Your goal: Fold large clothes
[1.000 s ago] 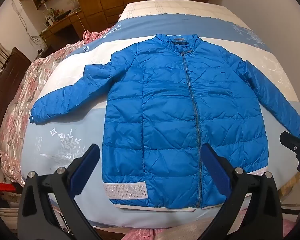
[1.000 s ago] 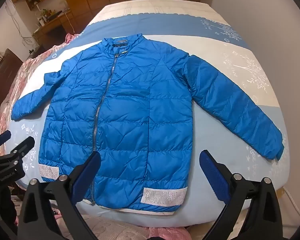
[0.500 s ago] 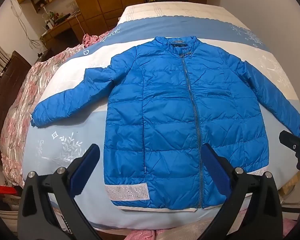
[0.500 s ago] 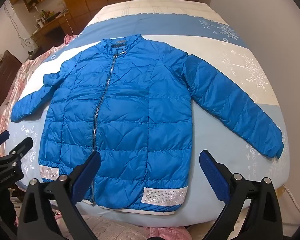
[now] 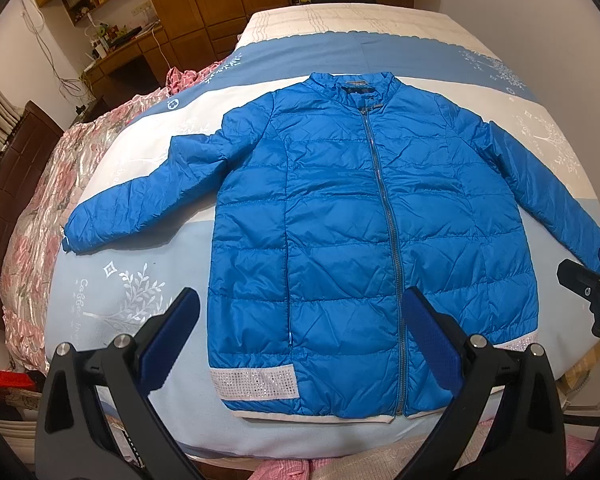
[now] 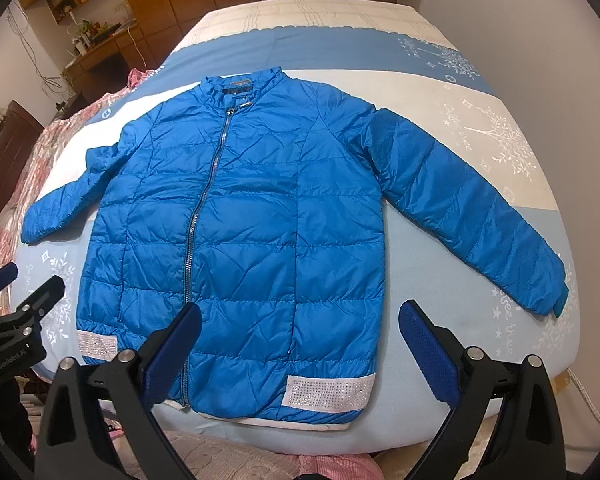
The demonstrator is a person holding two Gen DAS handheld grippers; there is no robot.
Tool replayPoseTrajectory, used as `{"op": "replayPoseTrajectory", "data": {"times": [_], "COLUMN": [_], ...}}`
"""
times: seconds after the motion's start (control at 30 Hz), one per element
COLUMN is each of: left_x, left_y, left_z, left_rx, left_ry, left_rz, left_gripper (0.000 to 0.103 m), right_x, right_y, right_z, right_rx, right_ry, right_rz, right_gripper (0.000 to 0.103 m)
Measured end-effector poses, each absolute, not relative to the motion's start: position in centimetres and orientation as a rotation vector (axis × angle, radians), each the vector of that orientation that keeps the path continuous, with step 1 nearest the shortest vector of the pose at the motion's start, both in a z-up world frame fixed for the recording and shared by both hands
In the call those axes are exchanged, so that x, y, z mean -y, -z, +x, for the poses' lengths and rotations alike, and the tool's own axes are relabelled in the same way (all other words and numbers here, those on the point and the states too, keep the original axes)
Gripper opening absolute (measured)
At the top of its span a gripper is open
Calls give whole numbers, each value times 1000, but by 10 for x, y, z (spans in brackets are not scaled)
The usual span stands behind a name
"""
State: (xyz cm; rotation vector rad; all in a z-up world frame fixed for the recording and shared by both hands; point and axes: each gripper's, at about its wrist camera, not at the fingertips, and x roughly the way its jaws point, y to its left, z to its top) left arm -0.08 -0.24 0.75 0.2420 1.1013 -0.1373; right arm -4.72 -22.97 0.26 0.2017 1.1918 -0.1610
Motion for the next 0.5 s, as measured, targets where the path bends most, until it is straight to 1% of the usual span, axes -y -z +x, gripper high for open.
{"op": "replayPoseTrajectory", "data": {"times": [0.5], "left_x": [0], "left_y": [-11], "left_z": [0], "left_rx": [-1097], "left_ry": [141], "left_rz": [247], "left_gripper": [100], "right_x": [230], "right_y": [-3], "right_z": [-47], "right_rx": [-1192], "right_ry": [162], "right_rz": [203], "right_gripper": [99]}}
